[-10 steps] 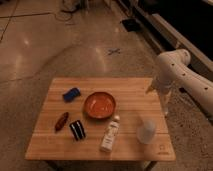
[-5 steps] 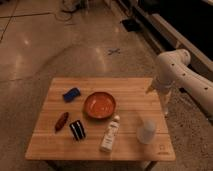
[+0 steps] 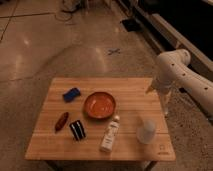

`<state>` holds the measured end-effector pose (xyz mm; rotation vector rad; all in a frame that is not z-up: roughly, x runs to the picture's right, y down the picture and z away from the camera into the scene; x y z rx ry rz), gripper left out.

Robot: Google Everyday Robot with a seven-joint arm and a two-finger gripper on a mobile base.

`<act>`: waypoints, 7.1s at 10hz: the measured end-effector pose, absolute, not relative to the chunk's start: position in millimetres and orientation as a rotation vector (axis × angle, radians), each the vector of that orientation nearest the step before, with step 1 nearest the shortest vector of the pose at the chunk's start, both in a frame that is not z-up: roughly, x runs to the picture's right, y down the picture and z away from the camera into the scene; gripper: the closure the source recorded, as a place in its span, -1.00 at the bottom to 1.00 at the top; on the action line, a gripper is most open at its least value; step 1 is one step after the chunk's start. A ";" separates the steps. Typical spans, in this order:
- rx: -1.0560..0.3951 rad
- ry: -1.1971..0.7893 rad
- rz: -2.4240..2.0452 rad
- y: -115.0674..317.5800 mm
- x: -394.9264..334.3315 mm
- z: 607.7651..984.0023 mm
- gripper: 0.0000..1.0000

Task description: Place the ceramic cup over the eraser

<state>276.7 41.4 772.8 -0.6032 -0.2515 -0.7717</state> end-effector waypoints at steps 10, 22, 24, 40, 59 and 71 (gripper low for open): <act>-0.603 -0.236 -0.802 53.5 280.4 766.0 -0.39; -0.664 -0.366 -0.920 181.0 232.2 724.4 -0.39; -0.666 -0.412 -0.915 192.2 220.7 724.1 -0.39; -0.606 -0.420 -0.939 192.2 221.1 738.8 1.00; -0.347 -0.555 -1.392 122.3 94.1 587.1 1.00; -0.246 -0.622 -1.714 87.5 -73.4 601.7 1.00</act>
